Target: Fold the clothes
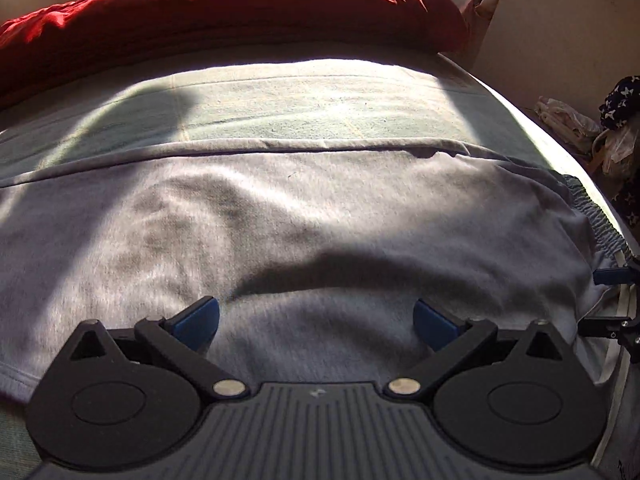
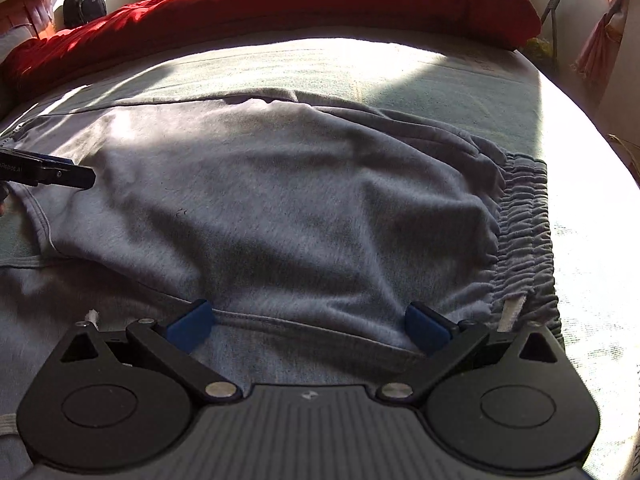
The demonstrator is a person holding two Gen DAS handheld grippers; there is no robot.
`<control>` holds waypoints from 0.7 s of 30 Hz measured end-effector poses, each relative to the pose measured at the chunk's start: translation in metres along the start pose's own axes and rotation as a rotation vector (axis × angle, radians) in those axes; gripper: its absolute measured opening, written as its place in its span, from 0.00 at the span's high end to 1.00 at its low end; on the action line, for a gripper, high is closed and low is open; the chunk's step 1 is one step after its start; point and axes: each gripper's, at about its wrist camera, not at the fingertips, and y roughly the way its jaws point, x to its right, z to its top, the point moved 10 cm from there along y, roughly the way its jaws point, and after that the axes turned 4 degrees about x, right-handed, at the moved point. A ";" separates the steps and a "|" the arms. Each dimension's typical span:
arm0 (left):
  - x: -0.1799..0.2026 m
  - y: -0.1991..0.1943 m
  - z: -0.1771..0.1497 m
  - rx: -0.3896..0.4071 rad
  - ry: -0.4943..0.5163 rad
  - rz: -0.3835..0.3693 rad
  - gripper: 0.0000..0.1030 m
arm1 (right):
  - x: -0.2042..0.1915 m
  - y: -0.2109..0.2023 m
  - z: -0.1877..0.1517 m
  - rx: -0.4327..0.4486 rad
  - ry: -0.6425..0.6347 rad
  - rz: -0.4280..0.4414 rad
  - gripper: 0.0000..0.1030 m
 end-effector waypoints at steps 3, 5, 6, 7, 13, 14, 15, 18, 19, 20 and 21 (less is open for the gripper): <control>-0.006 -0.002 -0.002 0.006 0.014 0.005 0.01 | -0.001 0.001 -0.001 -0.002 -0.012 0.001 0.00; -0.006 -0.003 -0.002 0.003 0.032 0.013 0.01 | -0.001 0.001 -0.002 0.005 -0.021 -0.003 0.00; -0.005 -0.004 -0.001 -0.003 0.037 0.026 0.01 | -0.001 0.001 -0.002 0.010 -0.024 -0.003 0.00; -0.004 -0.005 0.001 -0.010 0.041 0.041 0.01 | -0.002 0.001 -0.002 0.014 -0.027 -0.002 0.00; 0.017 -0.044 0.010 0.043 0.056 0.041 0.01 | 0.003 -0.019 0.004 0.064 0.036 0.008 0.00; 0.022 -0.052 0.012 0.055 0.060 0.036 0.01 | 0.005 -0.029 0.007 0.079 0.064 0.021 0.00; 0.028 -0.064 0.012 0.063 0.073 0.033 0.01 | 0.007 -0.040 0.009 0.093 0.088 0.033 0.00; 0.051 -0.098 0.012 0.081 0.113 0.017 0.01 | 0.014 -0.071 0.012 0.116 0.134 0.042 0.00; 0.060 -0.109 0.010 0.082 0.119 0.008 0.01 | 0.014 -0.080 0.012 0.121 0.135 0.044 0.00; 0.066 -0.116 0.008 0.082 0.124 0.000 0.01 | 0.012 -0.088 0.009 0.126 0.130 0.051 0.00; 0.076 -0.126 0.002 0.083 0.131 -0.015 0.01 | 0.009 -0.097 0.004 0.131 0.124 0.059 0.00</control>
